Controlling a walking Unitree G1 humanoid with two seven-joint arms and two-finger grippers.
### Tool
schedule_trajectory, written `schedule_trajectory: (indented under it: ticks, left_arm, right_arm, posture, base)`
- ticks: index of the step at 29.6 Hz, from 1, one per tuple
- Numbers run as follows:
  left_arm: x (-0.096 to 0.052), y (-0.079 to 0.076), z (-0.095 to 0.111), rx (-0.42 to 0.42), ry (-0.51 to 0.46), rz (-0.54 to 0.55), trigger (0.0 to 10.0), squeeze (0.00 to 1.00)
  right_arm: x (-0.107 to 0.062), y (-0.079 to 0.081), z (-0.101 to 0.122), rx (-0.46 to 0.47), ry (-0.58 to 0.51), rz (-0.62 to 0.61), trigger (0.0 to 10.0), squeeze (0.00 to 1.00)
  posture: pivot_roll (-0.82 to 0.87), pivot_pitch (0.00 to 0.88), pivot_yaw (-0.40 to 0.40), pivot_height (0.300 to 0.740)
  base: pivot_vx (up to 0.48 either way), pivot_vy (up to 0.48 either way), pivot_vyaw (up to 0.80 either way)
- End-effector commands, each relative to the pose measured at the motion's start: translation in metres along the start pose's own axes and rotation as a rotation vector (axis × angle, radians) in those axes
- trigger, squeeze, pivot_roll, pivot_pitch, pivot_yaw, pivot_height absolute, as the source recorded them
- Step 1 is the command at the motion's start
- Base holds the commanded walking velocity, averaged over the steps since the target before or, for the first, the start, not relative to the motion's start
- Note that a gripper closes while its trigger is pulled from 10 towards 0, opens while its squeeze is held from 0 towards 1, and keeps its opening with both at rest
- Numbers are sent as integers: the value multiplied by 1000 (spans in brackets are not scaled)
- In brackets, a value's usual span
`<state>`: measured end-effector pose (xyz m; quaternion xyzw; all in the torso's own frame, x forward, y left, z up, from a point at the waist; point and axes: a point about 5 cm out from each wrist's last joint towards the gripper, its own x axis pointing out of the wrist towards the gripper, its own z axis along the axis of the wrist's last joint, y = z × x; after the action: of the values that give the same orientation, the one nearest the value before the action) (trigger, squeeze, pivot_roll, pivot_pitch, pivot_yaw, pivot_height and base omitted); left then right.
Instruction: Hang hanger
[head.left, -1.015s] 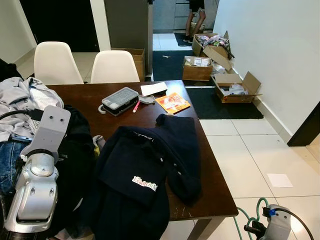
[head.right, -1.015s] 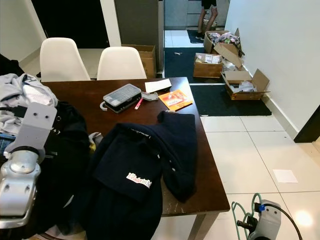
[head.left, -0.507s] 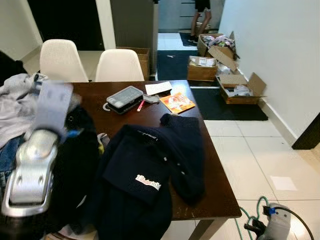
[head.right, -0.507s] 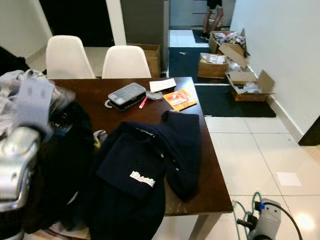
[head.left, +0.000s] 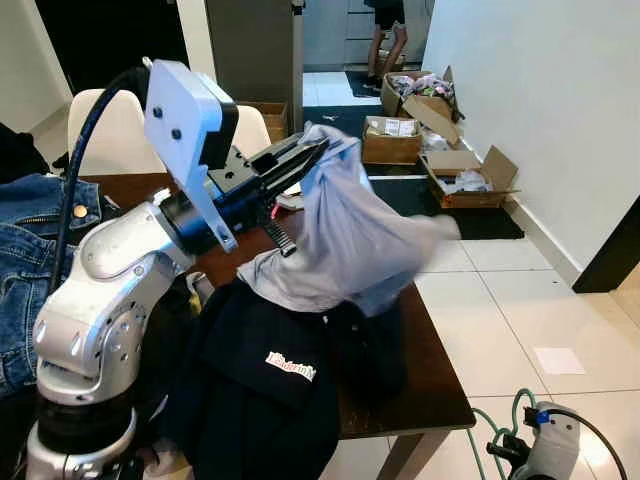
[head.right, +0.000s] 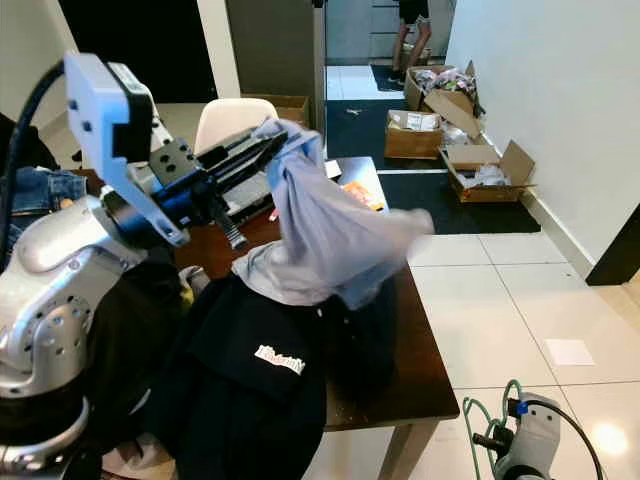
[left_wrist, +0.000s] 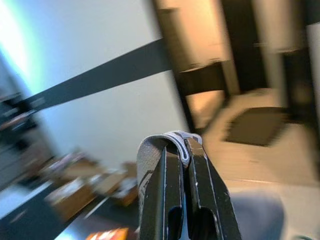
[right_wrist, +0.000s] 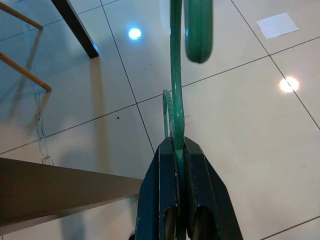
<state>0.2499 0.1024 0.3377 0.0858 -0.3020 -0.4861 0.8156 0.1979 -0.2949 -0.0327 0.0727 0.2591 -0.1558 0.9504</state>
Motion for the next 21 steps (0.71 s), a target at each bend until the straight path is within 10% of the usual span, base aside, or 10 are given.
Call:
schedule_trajectory:
  ticks: [1, 11, 21]
  left_arm:
    - [2, -3, -2, 13, 14, -72, 10000, 0]
    - [4, 4, -28, 196, 188, -187, 10000, 0]
    - [17, 40, -51, 562, 337, -134, 10000, 0]
  right_arm:
    - [0, 2, -3, 17, 13, -5, 10000, 0]
    - [1, 2, -4, 71, 18, -35, 10000, 0]
    - [14, 0, 37, 146, -120, -17, 10000, 0]
  posture:
    - [9, 0, 17, 740]
    - [9, 0, 37, 740]
    - [-2, 0, 52, 740]
  base:
    - [0, 0, 0]
    - [0, 0, -376]
    - [0, 0, -800]
